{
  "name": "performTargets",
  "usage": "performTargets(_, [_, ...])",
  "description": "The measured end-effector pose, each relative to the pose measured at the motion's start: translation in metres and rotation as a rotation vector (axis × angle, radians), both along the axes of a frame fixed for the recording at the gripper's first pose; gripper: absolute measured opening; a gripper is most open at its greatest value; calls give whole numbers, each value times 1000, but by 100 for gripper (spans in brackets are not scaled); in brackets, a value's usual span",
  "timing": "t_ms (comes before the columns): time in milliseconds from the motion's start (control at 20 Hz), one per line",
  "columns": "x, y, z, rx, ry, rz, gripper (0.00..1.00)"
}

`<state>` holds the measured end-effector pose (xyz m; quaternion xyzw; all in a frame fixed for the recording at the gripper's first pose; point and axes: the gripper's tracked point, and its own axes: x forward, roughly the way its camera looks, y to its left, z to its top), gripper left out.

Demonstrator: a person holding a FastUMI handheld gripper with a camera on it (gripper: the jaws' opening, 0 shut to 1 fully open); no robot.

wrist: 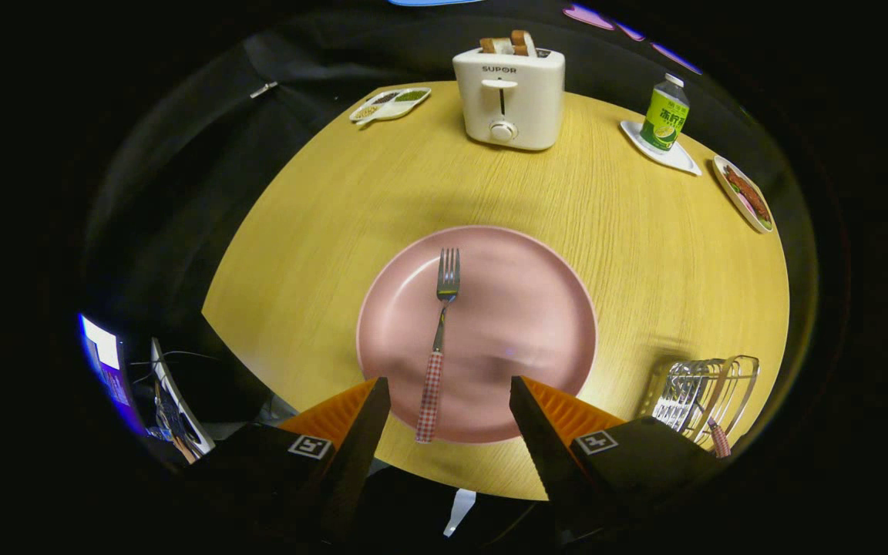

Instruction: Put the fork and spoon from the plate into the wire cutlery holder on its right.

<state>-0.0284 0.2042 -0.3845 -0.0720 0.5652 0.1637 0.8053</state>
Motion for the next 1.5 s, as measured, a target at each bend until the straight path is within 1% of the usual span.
performTargets(50, [0, 1, -7, -14, 10, 3, 97])
performTargets(100, [-2, 2, -13, -22, 23, 8, 91])
performTargets(250, [-5, 5, -29, -44, 61, 14, 91])
performTargets(350, [-6, 7, -36, -49, 88, 6, 86])
performTargets(400, [-6, 8, -38, -47, 101, 3, 80])
performTargets(450, [-7, 10, -40, -44, 112, 5, 79])
performTargets(550, [-7, 11, -44, -51, 124, 10, 68])
performTargets(600, [-9, 11, -46, -53, 134, 10, 55])
performTargets(650, [-9, 12, -47, -51, 144, 10, 51])
performTargets(700, [-10, 13, -48, -44, 153, 7, 41])
performTargets(750, [-10, 14, -51, -44, 154, 5, 35])
performTargets(800, [-9, 12, -51, -47, 152, -3, 25])
performTargets(850, [-7, 12, -52, -47, 148, -6, 20])
performTargets(950, [-7, 12, -51, -14, 150, -22, 16])
performTargets(1050, [-9, 9, -47, 4, 161, -12, 12])
performTargets(1250, [-15, -10, -18, 25, 149, -7, 12])
performTargets(1500, [-24, -52, 38, 0, 104, 37, 12])
